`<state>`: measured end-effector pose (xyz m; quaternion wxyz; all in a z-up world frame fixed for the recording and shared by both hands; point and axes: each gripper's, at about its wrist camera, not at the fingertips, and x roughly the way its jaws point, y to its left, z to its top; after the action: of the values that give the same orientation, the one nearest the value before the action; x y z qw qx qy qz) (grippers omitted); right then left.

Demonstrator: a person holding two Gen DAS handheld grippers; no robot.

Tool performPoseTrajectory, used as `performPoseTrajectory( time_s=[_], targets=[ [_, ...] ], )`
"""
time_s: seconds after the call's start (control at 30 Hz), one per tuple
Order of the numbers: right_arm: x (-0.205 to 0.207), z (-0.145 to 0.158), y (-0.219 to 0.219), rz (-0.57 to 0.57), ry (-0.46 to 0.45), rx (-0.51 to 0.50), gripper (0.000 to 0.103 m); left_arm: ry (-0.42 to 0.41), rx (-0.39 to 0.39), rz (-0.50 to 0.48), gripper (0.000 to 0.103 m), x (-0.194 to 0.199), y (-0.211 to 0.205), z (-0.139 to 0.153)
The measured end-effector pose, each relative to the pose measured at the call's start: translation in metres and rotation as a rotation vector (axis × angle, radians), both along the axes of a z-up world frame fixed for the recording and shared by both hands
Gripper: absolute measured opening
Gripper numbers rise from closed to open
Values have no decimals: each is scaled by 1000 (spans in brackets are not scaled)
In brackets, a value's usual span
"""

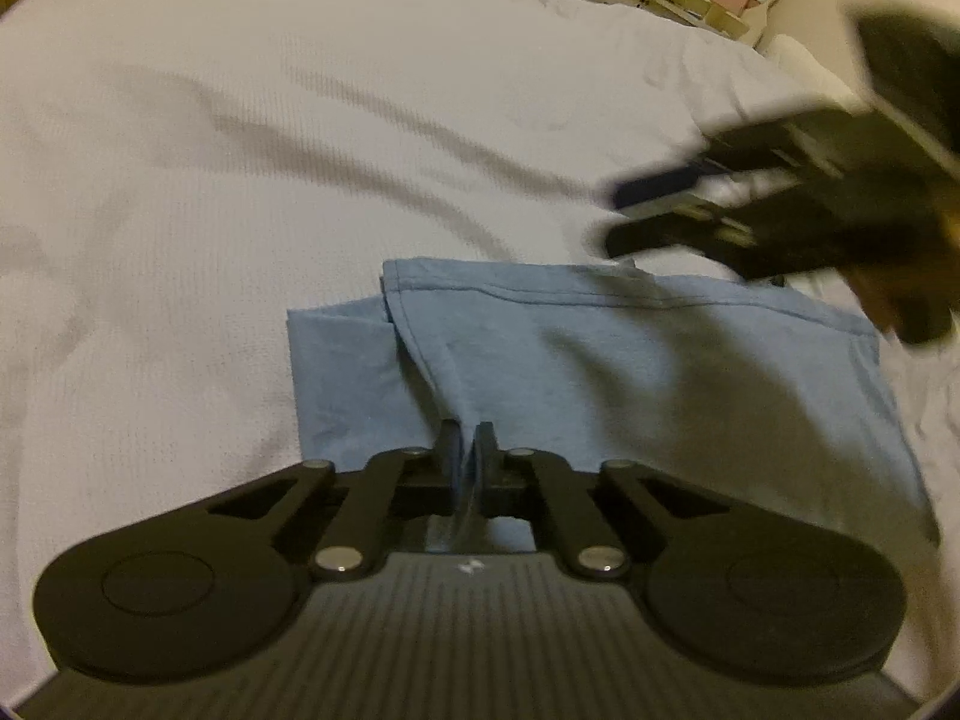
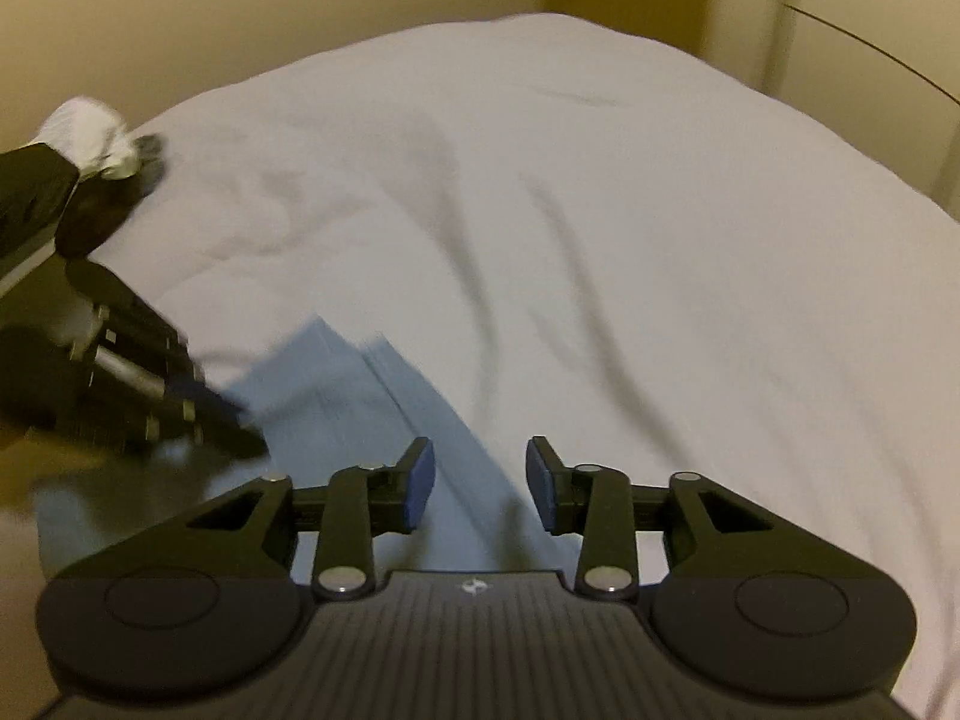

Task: Fold clothes
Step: 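Grasp the folded shirt edge with the left gripper while the right gripper grasps its corner, then lift the shirt edge with the right gripper and fold it over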

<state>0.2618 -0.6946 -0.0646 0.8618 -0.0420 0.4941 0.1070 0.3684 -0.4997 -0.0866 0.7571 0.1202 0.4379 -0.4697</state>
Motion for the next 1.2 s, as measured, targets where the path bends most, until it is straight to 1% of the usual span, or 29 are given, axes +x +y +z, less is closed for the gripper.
performPoseTrajectory(
  time_s=[0.07,0.1,0.13,0.23,0.3,0.47,0.53,0.6,0.67,0.7,0.73,0.87,0.93,1.03,1.1,1.2],
  targets=[
    [26,-3,8,70,8,5,38,-70,11,-31,2,-8,-2,3],
    [39,-5,13,105,12,8,38,-119,24,-56,2,-15,-3,5],
    [52,-6,17,140,15,10,38,-147,34,-74,2,-19,-4,4],
    [92,-11,30,245,27,18,38,-164,41,-93,2,-26,-3,1],
    [117,-14,38,312,36,24,38,-153,41,-84,2,-25,-2,-3],
    [131,-22,43,356,89,30,38,-136,33,-54,2,-18,2,-8],
    [134,-25,45,370,97,24,38,-132,36,-51,2,-15,3,-9],
    [133,-25,48,380,92,13,26,-125,33,-39,3,-11,7,-9],
    [131,-20,49,376,72,4,24,-112,26,-14,7,-10,13,-8],
    [129,-18,49,371,56,-6,19,-103,20,1,7,-10,16,-7],
    [127,-15,48,365,47,-9,1,-95,15,14,7,-10,19,-6],
    [119,-2,48,338,-15,-27,0,-65,-1,70,23,-24,47,4],
    [112,6,47,333,-46,-38,0,-43,-4,98,27,-33,64,8],
    [101,21,39,304,-89,-45,0,0,0,123,28,-46,85,8],
    [93,29,35,269,-113,-40,0,22,-6,132,28,-52,91,7],
    [82,38,35,246,-145,-50,0,56,-18,141,28,-61,97,6]
  ],
)
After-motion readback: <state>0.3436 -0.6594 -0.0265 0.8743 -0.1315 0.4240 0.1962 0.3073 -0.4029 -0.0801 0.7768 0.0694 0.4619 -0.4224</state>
